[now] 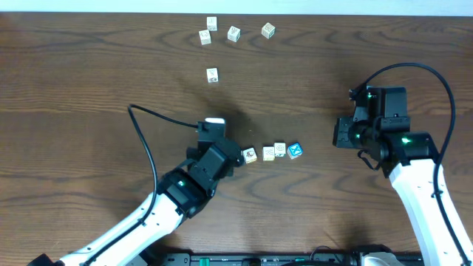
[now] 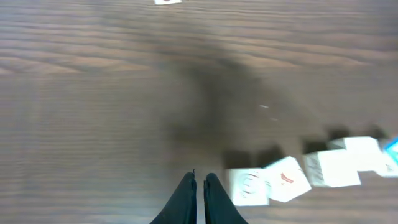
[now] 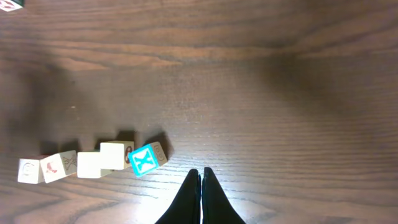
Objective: Lift 5 blocks
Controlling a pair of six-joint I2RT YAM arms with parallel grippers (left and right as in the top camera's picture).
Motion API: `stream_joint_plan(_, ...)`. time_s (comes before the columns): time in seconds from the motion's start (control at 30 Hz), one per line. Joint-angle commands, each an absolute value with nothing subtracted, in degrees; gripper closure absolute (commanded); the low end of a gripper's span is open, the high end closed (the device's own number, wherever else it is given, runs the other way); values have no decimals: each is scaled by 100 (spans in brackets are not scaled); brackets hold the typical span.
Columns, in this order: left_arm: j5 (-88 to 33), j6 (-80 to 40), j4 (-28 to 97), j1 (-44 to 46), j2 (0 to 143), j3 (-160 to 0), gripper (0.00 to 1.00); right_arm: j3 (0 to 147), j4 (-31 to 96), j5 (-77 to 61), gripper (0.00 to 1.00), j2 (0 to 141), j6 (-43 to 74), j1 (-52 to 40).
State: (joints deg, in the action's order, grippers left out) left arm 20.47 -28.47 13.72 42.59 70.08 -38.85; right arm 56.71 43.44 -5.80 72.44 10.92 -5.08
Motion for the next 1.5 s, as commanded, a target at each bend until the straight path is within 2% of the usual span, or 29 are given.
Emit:
stream_joint_plan(0.0,2322,-2840,1411,4027,7183,-3802,93,5201,4154,-593,99,7419,1234,-467)
stream_joint_plan(0.37,2296,-3433,1426,3804,7758,-3691,93,3739,2805,-1151,99,7553,1369,-607)
stream_joint_plan(0.73,2123,-3612,1345,3806,8093,-3658,93,3647,1553,-2027,99,8744,1061,-827)
stream_joint_plan(1.2,2012,-3614,1232,3804,8093,-3658,93,3669,1094,-2624,99,9065,1024,-1219)
stream_joint_plan(1.47,2012,-3612,1236,3806,8093,-3658,93,3669,1063,-2447,99,9065,1028,-1398)
